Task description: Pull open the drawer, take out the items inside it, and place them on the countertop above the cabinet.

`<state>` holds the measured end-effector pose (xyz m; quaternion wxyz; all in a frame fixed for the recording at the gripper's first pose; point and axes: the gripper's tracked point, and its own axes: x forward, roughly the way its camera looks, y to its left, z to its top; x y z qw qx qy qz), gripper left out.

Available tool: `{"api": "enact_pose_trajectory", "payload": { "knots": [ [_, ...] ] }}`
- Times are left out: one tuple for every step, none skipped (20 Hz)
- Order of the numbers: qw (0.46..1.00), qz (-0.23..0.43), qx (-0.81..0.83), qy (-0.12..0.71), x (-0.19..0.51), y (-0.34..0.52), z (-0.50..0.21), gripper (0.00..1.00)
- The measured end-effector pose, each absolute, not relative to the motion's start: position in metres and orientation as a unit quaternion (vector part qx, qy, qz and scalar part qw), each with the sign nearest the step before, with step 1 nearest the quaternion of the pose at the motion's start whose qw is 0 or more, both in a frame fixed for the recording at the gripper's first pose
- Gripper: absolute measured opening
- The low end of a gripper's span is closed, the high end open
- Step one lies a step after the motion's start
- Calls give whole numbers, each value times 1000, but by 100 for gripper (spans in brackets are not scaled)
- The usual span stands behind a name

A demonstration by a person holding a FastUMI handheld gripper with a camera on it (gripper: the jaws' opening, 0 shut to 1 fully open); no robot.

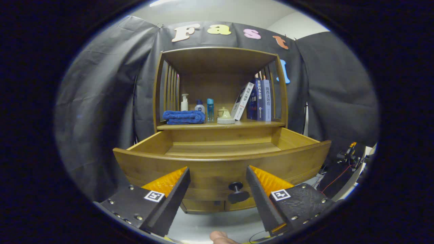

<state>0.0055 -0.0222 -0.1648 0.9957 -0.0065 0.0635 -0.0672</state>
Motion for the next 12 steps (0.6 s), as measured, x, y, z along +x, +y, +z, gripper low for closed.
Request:
{"api": "enact_pose_trajectory", "payload": {
  "knots": [
    [996, -65, -8, 66, 8, -21, -168, 98],
    [996, -64, -10, 67, 11, -21, -171, 99],
    [995, -64, -12, 69, 13, -21, -175, 99],
    [996, -62, -12, 71, 16, -19, -178, 99],
    [995, -61, -12, 73, 19, -18, -180, 99],
    [995, -61, -11, 73, 22, -18, -182, 99],
    [996, -59, -10, 73, 24, -17, -183, 98],
    [996, -57, -10, 74, 27, -17, -187, 98],
    [995, -57, -13, 76, 25, -16, -190, 98],
    [996, -57, -16, 61, 28, -14, -187, 99],
    [996, -57, -24, 60, 29, -14, -190, 99],
    [996, -58, -32, 54, 32, -15, -189, 99]
  ]
}}
